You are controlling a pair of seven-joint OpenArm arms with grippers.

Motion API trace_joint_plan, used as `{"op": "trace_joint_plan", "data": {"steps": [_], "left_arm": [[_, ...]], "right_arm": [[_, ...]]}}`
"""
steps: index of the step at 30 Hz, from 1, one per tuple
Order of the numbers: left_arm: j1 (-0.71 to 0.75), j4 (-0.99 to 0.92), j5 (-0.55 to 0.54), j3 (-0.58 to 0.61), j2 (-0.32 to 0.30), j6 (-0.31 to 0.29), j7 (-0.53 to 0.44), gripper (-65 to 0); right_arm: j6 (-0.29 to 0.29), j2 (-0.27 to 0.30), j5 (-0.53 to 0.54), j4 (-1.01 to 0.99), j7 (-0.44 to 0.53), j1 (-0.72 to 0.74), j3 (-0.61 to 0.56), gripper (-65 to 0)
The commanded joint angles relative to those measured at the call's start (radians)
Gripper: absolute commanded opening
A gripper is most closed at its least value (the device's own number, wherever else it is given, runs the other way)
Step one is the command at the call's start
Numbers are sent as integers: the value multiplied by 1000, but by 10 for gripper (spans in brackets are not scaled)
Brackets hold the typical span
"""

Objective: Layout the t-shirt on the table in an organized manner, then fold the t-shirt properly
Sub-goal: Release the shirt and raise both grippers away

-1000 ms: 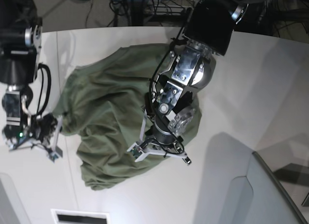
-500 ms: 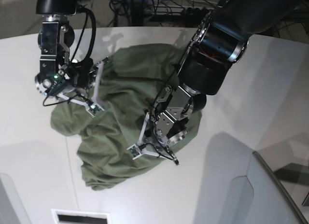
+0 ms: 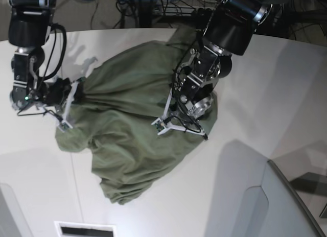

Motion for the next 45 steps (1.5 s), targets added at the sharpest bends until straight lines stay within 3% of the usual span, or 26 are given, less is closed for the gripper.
{"op": "trace_joint_plan", "data": {"steps": [1, 5, 11, 16, 18, 20, 22, 24, 26, 31, 34, 36, 38, 40, 43, 45], "left_arm": [[2, 46, 6, 4, 12, 3, 1, -650], [43, 75, 5, 4, 67, 3, 6, -650], [34, 28, 0, 4, 170, 3, 6, -650], [-43, -61, -8, 2, 174, 4, 1, -650], [-87, -69, -66, 1, 174, 4, 1, -650], [-122, -18, -150, -11, 174, 4, 14, -650], [-138, 86, -207, -18, 170, 4, 81, -650], [-128, 213, -215, -54, 154, 4, 139, -650], [-93, 344, -213, -111, 121, 1, 161, -650], [-3, 508, -221, -189, -21, -2, 162, -650], [71, 542, -224, -231, -114, -3, 156, -650], [123, 574, -224, -260, -146, -3, 155, -650], [180, 606, -224, -291, -169, -5, 152, -650], [247, 629, -226, -326, -180, -35, 109, -650], [369, 637, -272, -418, -176, -137, -20, -650], [436, 640, -344, -472, -176, -155, -94, -650]], "right_arm": [[-36, 36, -81, -41, -33, 29, 0, -650], [-36, 92, -81, -184, 16, 160, -3, -650], [-36, 113, -102, -319, 67, 324, -62, -650], [-36, 93, -196, -417, 194, 410, -118, -650], [-46, 87, -219, -461, 236, 460, -118, -650], [-56, 89, -239, -460, 228, 490, -112, -650], [-55, 89, -236, -379, 150, 490, -110, -650], [-55, 89, -213, -210, 19, 430, -90, -650], [-55, 67, -177, 56, -102, 316, 7, -650], [-62, -91, -127, 517, -277, 63, 197, -621], [-59, -188, -125, 646, -357, -47, 241, -438], [-56, -250, -124, 695, -361, -113, 258, -287], [-56, -289, -124, 752, -360, -178, 292, -185], [-55, -304, -99, 797, -360, -241, 297, -171], [-62, -303, 50, 795, -360, -333, 306, -216], [-62, -301, 137, 795, -360, -384, 327, -242]]}}
